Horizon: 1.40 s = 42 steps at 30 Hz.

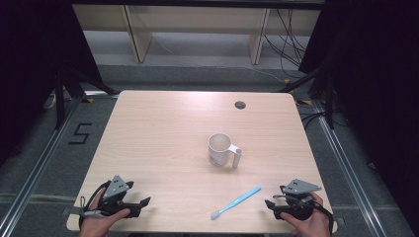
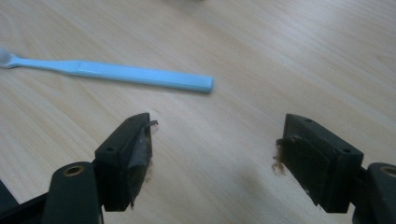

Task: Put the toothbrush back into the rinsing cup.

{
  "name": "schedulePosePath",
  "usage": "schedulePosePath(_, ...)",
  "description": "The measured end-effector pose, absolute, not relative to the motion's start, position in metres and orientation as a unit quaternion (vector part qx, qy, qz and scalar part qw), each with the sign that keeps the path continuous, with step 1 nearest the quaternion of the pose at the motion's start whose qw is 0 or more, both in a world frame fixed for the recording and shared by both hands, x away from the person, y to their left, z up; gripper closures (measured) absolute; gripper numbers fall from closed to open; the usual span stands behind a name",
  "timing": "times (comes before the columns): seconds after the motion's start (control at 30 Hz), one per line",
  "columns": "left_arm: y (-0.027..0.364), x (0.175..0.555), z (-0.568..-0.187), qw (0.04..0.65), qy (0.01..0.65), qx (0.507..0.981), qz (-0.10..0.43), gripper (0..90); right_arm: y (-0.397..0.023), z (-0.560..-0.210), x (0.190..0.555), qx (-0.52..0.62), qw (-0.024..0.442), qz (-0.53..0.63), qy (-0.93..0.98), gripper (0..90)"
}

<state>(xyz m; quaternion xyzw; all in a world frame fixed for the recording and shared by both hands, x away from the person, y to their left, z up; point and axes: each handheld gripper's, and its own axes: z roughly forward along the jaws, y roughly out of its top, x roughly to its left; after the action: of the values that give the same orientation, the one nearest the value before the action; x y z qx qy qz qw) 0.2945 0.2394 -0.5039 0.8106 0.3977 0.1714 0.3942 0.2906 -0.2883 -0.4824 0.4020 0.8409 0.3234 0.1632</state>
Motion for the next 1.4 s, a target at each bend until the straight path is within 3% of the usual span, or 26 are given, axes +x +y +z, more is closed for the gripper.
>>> schedulePosePath(0.33,0.241,0.294,-0.504,0.391,0.399,0.811,0.171,15.9,-0.27,-0.479,0.292,0.348,0.159,0.333,0.862,36.7)
schedulePosePath(0.63,0.239,0.294,-0.505,0.404,0.405,0.802,0.171,15.9,-0.251,-0.48,0.296,0.303,0.146,0.323,0.885,37.2)
schedulePosePath(1.4,0.242,0.295,-0.504,0.392,0.402,0.809,0.174,15.9,-0.207,-0.484,0.314,0.194,0.129,0.309,0.922,48.3)
